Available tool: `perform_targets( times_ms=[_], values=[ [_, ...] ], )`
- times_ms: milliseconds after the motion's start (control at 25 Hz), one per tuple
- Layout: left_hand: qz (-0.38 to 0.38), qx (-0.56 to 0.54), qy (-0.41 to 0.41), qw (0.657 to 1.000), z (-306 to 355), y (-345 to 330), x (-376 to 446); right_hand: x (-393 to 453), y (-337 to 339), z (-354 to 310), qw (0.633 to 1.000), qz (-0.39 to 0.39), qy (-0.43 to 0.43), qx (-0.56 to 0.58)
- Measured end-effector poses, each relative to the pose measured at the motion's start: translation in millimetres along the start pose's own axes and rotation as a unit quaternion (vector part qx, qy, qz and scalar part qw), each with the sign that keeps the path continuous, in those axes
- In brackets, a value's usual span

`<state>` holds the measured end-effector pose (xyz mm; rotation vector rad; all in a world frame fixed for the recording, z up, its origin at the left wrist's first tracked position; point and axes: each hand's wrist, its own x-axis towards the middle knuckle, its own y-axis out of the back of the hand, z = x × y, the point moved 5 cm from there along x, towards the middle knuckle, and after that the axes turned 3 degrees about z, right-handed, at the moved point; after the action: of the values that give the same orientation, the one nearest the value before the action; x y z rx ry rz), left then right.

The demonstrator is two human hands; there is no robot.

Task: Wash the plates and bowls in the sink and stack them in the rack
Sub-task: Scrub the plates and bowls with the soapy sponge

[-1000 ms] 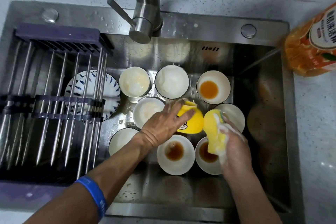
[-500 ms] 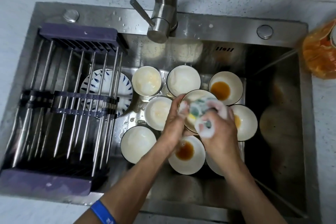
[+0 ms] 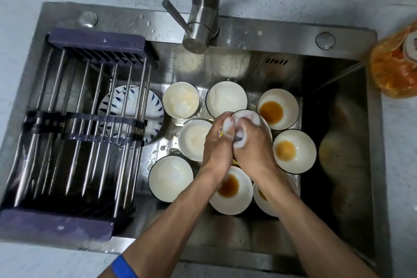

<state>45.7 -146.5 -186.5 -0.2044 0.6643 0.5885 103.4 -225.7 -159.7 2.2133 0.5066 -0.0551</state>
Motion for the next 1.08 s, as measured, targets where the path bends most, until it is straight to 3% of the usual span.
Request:
perform_targets(
  times_ms=[120, 280, 360, 440, 480, 520, 560, 640, 720, 760, 880, 920, 1000, 1080],
  values=[
    [0.007, 0.065, -0.074, 0.995, 12, 1, -1, -13, -4, 8, 0.993, 0.037, 0.012, -0.110],
    [0.029, 0.017, -0.052, 0.998, 10, 14, 0, -23, -16, -6, 0.990, -0.118, 0.076, -0.022],
    [0.008, 0.050, -0.031, 0.998, 16, 22, 14, -35, -12, -2, 0.973, -0.149, 0.149, -0.089],
    [-0.068, 0.110, 0.011, 0.992, 30, 17, 24, -44, -11, 3, 0.941, -0.143, 0.223, -0.212],
    [-0.104, 0.134, 0.019, 0.985, 32, 12, 25, -45, -14, 4, 0.939, -0.152, 0.198, -0.236],
    [-0.113, 0.138, 0.005, 0.984, 28, 8, 25, -44, -20, 4, 0.961, -0.141, 0.149, -0.184],
    [-0.088, 0.119, -0.012, 0.989, 24, 11, 25, -40, -19, 1, 0.983, -0.096, 0.109, -0.115],
    [-0.041, 0.112, -0.040, 0.992, 27, 22, 25, -36, -19, 0, 0.991, -0.050, 0.103, -0.064],
    [-0.095, 0.171, -0.032, 0.980, 33, 24, 27, -43, -23, -4, 0.962, -0.092, 0.223, -0.126],
    [-0.112, 0.176, -0.039, 0.977, 34, 23, 28, -44, -23, -4, 0.957, -0.093, 0.237, -0.139],
    [-0.031, 0.126, -0.071, 0.989, 34, 27, 16, -36, -17, -4, 0.988, -0.043, 0.132, -0.070],
    [-0.032, 0.142, -0.059, 0.988, 30, 29, 16, -38, -19, -6, 0.982, -0.041, 0.153, -0.100],
    [-0.117, 0.214, -0.023, 0.970, 27, 26, 26, -44, -23, -7, 0.947, -0.082, 0.265, -0.165],
    [-0.102, 0.171, -0.030, 0.979, 29, 24, 24, -40, -26, 8, 0.965, -0.069, 0.218, -0.132]
  ],
)
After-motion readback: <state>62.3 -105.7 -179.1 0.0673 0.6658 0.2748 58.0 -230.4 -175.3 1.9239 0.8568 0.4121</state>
